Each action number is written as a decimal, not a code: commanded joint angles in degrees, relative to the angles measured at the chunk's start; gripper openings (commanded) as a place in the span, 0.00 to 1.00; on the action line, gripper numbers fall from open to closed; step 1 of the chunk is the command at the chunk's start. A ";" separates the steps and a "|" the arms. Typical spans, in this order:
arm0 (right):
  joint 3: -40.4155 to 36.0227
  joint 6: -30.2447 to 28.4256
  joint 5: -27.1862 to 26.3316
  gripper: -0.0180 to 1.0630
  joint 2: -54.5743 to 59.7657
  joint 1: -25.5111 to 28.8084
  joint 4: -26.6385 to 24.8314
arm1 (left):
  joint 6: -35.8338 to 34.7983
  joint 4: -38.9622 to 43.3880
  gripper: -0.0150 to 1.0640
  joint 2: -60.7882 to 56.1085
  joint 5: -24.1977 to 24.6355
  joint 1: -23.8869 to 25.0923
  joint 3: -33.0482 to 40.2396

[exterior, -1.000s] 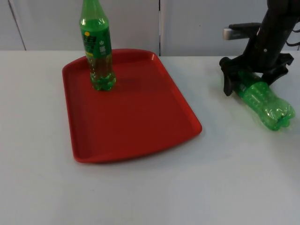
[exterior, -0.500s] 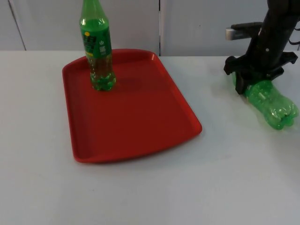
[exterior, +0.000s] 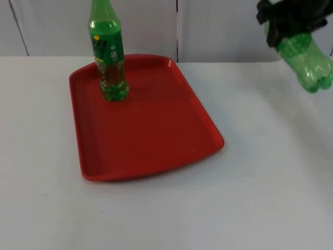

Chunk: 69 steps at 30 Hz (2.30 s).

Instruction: Place the bottle upright on the tray.

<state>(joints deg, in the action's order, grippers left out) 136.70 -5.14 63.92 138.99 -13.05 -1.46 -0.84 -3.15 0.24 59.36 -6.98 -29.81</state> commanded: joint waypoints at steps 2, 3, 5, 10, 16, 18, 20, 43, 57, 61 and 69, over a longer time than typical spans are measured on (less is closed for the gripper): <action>0.21 -0.61 -1.65 0.02 -5.01 -0.29 -0.79 | 0.11 -0.10 0.86 -0.24 -0.03 -0.29 0.17; 0.21 -0.61 -2.20 0.02 -6.25 -0.29 -1.42 | 0.11 -0.10 0.86 -0.24 -0.03 -0.29 0.17; 0.21 -1.57 -3.45 0.02 -8.97 -0.29 -4.19 | 0.11 -0.10 0.86 -0.24 -0.03 -0.29 0.17; 0.21 -3.23 -5.43 0.02 -13.50 -2.42 -5.68 | 0.11 -0.10 0.86 -0.24 -0.03 -0.29 0.17; 0.21 -3.31 -10.80 0.02 -16.98 -8.49 -4.82 | 0.11 0.01 0.86 -0.24 -0.03 -0.29 0.17; 0.21 -3.31 -11.48 0.02 -17.11 -9.61 -4.69 | 0.11 0.13 0.86 -0.24 -0.03 -0.29 0.17; 0.21 -3.48 -12.99 0.02 -17.10 -12.16 -4.60 | 0.11 0.13 0.86 -0.24 -0.03 -0.29 0.17; -27.49 8.82 -46.98 0.02 -25.37 -24.27 7.28 | 0.11 0.14 0.86 -0.24 0.09 -0.29 0.17; -60.98 5.60 -103.57 0.02 -26.61 -24.05 9.28 | 0.11 0.14 0.86 -0.24 0.09 -0.29 0.17; -61.36 7.61 -104.61 0.02 -24.29 -24.05 8.51 | 0.11 0.14 0.86 -0.24 0.09 -0.29 0.17; -61.36 9.30 -115.25 0.02 -17.30 -24.05 8.51 | 0.11 0.14 0.86 -0.24 0.09 -0.29 0.17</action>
<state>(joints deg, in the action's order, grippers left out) 75.35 4.12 -46.88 120.40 -37.04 7.05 -0.84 -3.05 0.24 59.58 -6.98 -29.81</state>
